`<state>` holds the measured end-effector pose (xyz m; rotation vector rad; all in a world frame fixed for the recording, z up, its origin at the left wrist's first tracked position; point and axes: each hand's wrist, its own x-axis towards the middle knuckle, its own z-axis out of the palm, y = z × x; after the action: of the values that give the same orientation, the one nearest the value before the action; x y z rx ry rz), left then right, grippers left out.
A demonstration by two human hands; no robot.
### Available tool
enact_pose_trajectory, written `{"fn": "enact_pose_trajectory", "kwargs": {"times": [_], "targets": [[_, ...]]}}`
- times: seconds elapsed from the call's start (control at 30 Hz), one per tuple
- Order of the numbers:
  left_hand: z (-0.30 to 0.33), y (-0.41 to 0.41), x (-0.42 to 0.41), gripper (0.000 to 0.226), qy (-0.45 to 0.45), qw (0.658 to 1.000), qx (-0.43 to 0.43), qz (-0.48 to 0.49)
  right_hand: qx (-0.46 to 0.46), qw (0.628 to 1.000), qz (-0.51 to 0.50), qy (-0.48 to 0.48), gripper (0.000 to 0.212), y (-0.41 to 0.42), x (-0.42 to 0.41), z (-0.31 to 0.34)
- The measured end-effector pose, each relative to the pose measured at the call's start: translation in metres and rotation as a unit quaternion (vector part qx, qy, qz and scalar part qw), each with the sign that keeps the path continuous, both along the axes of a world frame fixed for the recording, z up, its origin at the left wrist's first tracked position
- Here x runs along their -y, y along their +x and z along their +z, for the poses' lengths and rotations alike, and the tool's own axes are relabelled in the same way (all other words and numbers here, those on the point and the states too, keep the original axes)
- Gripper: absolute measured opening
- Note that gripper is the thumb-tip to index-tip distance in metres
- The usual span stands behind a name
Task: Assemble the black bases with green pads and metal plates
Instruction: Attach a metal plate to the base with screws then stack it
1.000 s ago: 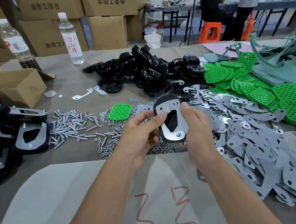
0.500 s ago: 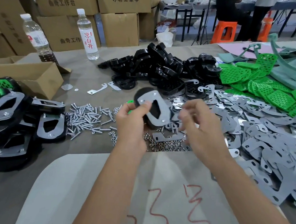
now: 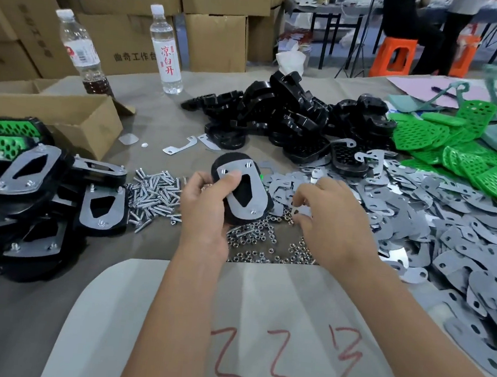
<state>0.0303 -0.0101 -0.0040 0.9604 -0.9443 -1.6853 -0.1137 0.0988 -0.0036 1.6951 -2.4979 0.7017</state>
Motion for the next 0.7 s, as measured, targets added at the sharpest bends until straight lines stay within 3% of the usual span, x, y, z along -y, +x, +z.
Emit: {"fn": "enact_pose_trajectory", "kwargs": {"times": [0.07, 0.13, 0.23, 0.5, 0.7], "targets": [[0.000, 0.000, 0.000, 0.029, 0.001, 1.000, 0.005, 0.003, 0.007, 0.999, 0.048, 0.019, 0.025, 0.008, 0.003, 0.002], [0.001, 0.000, -0.001, 0.023, -0.002, 1.000, 0.008, 0.009, 0.027, 0.992, 0.082, 0.097, 0.036, 0.019, 0.006, -0.001], [0.002, 0.001, -0.004, 0.023, -0.013, 1.000, 0.009, 0.015, 0.058, 0.988, 0.086, 0.115, 0.025, 0.024, 0.007, -0.005], [-0.002, 0.003, -0.019, 0.020, -0.095, 0.994, 0.044, 0.030, 0.115, 0.990, 0.081, 0.008, 0.020, 0.013, -0.011, -0.012], [-0.010, 0.002, -0.019, 0.020, -0.129, 0.989, 0.053, 0.053, 0.083, 0.987, 0.122, 0.068, 0.018, 0.016, -0.011, -0.008]]}}
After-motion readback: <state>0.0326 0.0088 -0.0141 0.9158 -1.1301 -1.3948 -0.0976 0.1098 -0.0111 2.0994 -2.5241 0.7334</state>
